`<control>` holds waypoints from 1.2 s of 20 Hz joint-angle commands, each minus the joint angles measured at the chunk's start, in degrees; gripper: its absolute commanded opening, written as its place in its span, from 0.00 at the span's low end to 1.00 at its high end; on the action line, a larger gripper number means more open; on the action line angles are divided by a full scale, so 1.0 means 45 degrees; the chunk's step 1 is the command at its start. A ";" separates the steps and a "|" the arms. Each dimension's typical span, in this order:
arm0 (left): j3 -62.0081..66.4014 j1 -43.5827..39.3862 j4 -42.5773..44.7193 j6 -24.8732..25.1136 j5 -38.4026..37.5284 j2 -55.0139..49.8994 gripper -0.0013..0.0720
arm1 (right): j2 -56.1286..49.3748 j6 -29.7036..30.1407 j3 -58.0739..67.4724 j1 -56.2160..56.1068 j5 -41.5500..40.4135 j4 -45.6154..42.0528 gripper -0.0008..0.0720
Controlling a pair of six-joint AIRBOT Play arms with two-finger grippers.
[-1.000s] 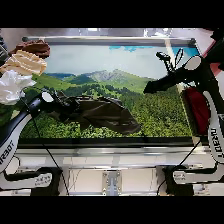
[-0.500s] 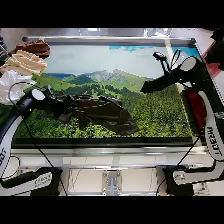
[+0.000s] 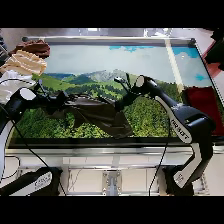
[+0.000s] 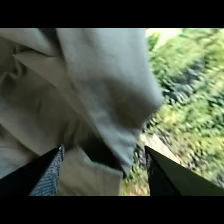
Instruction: Fold the shirts.
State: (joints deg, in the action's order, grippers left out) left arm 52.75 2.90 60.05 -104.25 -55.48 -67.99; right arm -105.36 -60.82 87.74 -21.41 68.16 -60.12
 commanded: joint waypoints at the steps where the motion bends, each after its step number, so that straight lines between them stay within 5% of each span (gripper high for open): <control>1: 0.0000 0.0010 -0.0005 0.0384 -0.0010 0.0053 0.04 | -0.0583 0.0121 0.0107 -0.0593 -0.0117 -0.0005 0.77; 3: 0.0000 0.0010 -0.0005 0.0398 -0.0005 0.0053 0.04 | -0.0597 0.0117 0.0102 -0.0593 -0.0291 0.0000 0.77; 4: 0.0000 0.0010 0.0000 0.0413 0.0005 0.0053 0.04 | -0.0597 0.0117 0.0102 -0.0597 -0.0559 0.0039 0.66; 5: 0.0000 0.0010 0.0000 0.0413 0.0000 0.0053 0.04 | -0.0597 0.0112 0.0102 -0.0597 -0.0962 0.0112 0.53; 7: 0.0000 0.0015 0.0000 0.0418 0.0044 0.0058 0.04 | -0.0583 0.0034 0.0131 -0.0593 -0.1627 0.0301 0.04; 13: 0.0651 0.1224 -0.0015 0.1972 0.0175 0.2487 0.04 | 0.0563 -0.0481 0.3274 0.0000 0.1613 -0.2108 0.03; 19: 0.2312 0.2875 -0.0019 0.2419 0.0146 0.7422 0.04 | 0.5683 -0.1481 0.6193 0.0889 0.4993 -0.2788 0.02; 21: 0.3036 0.2861 -0.0549 0.2429 0.0199 0.8655 0.04 | 0.7645 -0.1739 0.6713 0.0529 0.5085 -0.2555 0.02; 24: 0.3755 0.2861 -0.2827 0.4070 0.0627 0.9700 0.03 | 1.0312 -0.2040 0.6742 -0.0350 0.4007 -0.2477 0.02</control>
State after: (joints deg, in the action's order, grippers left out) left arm 66.59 15.22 55.05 -91.15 -54.08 -29.98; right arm -69.56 -68.10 116.38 -20.51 87.88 -71.46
